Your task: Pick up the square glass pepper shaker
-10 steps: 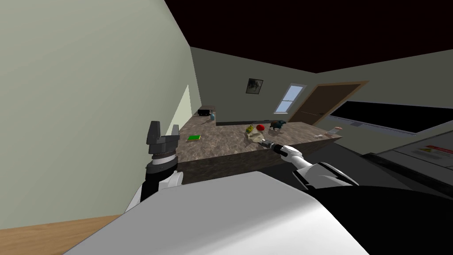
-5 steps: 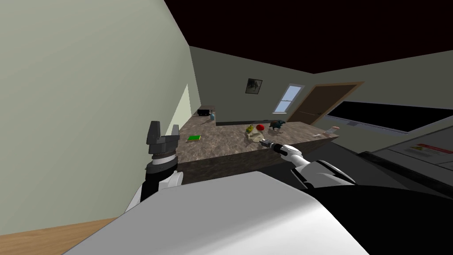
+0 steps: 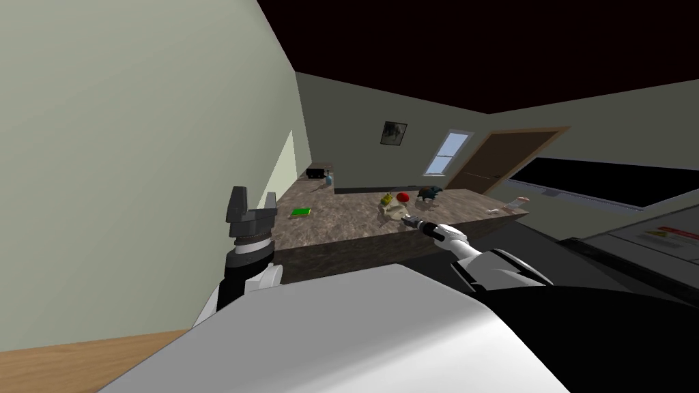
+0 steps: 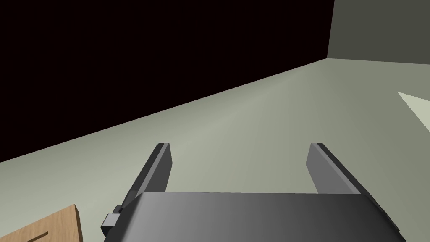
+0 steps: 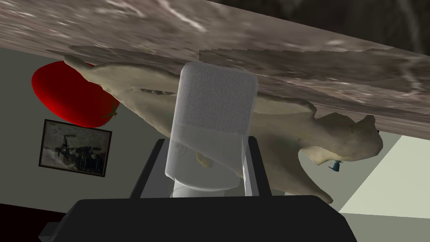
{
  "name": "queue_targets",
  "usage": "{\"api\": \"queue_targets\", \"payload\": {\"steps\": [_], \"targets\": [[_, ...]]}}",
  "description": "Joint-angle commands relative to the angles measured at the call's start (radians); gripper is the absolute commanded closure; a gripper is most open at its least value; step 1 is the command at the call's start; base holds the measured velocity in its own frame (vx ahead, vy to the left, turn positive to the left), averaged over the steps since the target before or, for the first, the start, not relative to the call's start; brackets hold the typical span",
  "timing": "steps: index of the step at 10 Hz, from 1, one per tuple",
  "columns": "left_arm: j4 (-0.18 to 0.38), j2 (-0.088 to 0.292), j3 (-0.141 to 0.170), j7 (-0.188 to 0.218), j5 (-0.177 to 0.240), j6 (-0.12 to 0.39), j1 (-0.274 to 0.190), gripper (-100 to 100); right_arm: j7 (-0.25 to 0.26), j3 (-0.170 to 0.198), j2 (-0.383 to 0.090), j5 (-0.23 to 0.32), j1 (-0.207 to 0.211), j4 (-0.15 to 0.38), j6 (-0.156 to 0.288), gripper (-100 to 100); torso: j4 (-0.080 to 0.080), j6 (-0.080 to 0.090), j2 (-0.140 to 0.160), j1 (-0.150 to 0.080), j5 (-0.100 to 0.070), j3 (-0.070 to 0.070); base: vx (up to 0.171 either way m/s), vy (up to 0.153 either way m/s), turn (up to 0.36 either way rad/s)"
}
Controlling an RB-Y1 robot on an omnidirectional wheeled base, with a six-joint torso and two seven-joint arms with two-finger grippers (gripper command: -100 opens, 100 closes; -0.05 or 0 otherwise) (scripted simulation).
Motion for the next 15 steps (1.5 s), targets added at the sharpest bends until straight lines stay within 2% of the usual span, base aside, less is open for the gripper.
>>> {"api": "queue_targets", "payload": {"steps": [1,2,3,4,5,6,7,8,9,10,12,13,15], "targets": [[0.0,0.0,0.0,0.0,0.0,0.0,0.0,0,0.001,-0.008,-0.004,-0.013,0.049,-0.05,0.037,100,0.0,0.0,0.0,0.0,0.0,0.0,-0.005,-0.07,0.122],[0.0,0.0,0.0,0.0,0.0,0.0,0.0,0,0.001,-0.008,-0.004,-0.013,0.049,-0.062,0.037,100,-0.001,0.002,0.0,-0.002,-0.001,0.0,-0.012,-0.041,-0.012],[0.0,0.0,0.0,0.0,0.0,0.0,0.0,0,0.001,-0.027,-0.011,-0.043,0.093,-0.103,0.083,100,-0.001,0.003,0.0,-0.002,-0.001,0.0,-0.025,-0.046,0.13],[0.0,0.0,0.0,0.0,0.0,0.0,0.0,0,0.001,-0.027,-0.011,-0.043,0.128,-0.138,0.1,100,0.0,0.002,0.001,-0.003,-0.001,0.0,-0.015,-0.055,0.096],[0.0,0.0,0.0,0.0,0.0,0.0,0.0,0,0.001,-0.027,-0.011,-0.043,0.134,-0.166,0.1,100,-0.001,0.003,0.001,-0.004,-0.002,0.0,-0.001,-0.026,0.0],[0.0,0.0,0.0,0.0,0.0,0.0,0.0,0,0.001,-0.046,-0.017,-0.073,0.18,-0.205,0.148,100,-0.001,0.003,0.0,-0.003,-0.002,-0.001,-0.009,-0.032,0.173],[0.0,0.0,0.0,0.0,0.0,0.0,0.0,0,0.001,-0.046,-0.017,-0.073,0.217,-0.247,0.163,100,-0.001,0.002,-0.001,-0.003,-0.002,-0.001,-0.011,-0.042,0.103],[0.0,0.0,0.0,0.0,0.0,0.0,0.0,0,0.001,-0.046,-0.017,-0.073,0.218,-0.269,0.163,100,-0.002,0.004,0.0,-0.004,-0.002,-0.001,-0.004,-0.026,-0.025],[0.0,0.0,0.0,0.0,0.0,0.0,0.0,0,0.001,-0.064,-0.024,-0.103,0.263,-0.304,0.209,100,-0.002,0.004,0.0,-0.004,-0.002,-0.001,-0.011,-0.048,0.167],[0.0,0.0,0.0,0.0,0.0,0.0,0.0,0,0.001,-0.064,-0.024,-0.103,0.296,-0.334,0.227,100,-0.001,0.003,0.0,-0.005,-0.002,-0.001,-0.012,-0.053,0.102],[0.0,0.0,0.0,0.0,0.0,0.0,0.0,0,0.001,-0.064,-0.024,-0.103,0.302,-0.373,0.227,100,-0.003,0.006,-0.001,-0.006,-0.004,-0.002,-0.004,-0.014,-0.027],[0.0,0.0,0.0,0.0,0.0,0.0,0.0,0,0.001,-0.083,-0.03,-0.134,0.345,-0.404,0.275,100,-0.003,0.004,-0.002,-0.006,-0.004,-0.002,-0.016,-0.031,0.18],[0.0,0.0,0.0,0.0,0.0,0.0,0.0,0,0.001,-0.083,-0.03,-0.134,0.386,-0.447,0.29,100,-0.003,0.005,-0.002,-0.008,-0.004,-0.002,-0.007,-0.038,0.046]]}}
